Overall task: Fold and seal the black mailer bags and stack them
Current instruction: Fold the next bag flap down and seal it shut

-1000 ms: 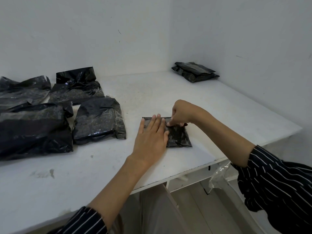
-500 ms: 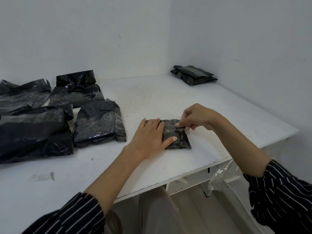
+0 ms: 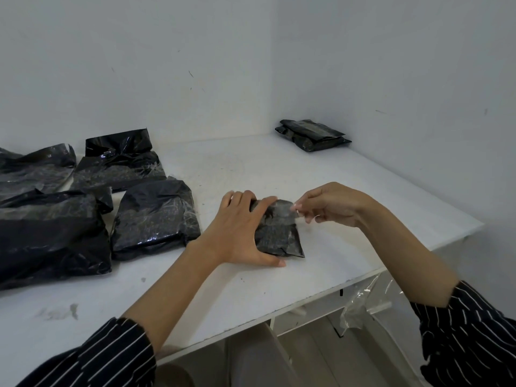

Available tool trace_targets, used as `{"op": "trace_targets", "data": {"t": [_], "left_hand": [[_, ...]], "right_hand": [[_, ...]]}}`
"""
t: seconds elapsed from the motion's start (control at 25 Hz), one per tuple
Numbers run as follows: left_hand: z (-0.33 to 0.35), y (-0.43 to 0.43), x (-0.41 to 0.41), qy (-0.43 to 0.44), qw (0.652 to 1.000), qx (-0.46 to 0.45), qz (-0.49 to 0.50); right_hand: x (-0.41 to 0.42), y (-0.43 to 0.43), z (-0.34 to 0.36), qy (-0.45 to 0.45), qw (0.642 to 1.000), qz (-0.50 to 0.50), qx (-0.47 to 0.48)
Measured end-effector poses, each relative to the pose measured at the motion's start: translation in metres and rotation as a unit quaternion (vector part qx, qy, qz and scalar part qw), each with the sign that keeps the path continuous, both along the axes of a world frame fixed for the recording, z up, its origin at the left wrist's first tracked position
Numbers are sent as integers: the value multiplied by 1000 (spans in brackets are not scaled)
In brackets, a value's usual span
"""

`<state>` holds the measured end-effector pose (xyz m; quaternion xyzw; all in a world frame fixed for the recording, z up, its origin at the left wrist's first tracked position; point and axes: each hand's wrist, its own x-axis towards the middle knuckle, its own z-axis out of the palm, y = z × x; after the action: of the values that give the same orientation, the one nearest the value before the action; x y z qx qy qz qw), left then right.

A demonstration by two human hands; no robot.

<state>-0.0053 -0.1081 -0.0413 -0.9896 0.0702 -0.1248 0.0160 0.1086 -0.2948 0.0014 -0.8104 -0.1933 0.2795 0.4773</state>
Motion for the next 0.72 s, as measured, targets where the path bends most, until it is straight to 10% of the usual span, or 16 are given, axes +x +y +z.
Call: {"op": "trace_targets", "data": {"t": [0.32,0.48,0.6,0.72], "left_hand": [[14,11,-9,-153,988,29,5],[23,16,-16,-188,979,41,75],[25,13,-13,-188,975,51,110],[28,2,-10,-215,969,25,116]], "right_hand": [[-18,14,-2,-217,967,-126,43],[-46,13,-8,-452,827,-302,143],[-82,30,-8,-596,738,-241,206],[-90,58,-19,-584,777,-176,158]]}}
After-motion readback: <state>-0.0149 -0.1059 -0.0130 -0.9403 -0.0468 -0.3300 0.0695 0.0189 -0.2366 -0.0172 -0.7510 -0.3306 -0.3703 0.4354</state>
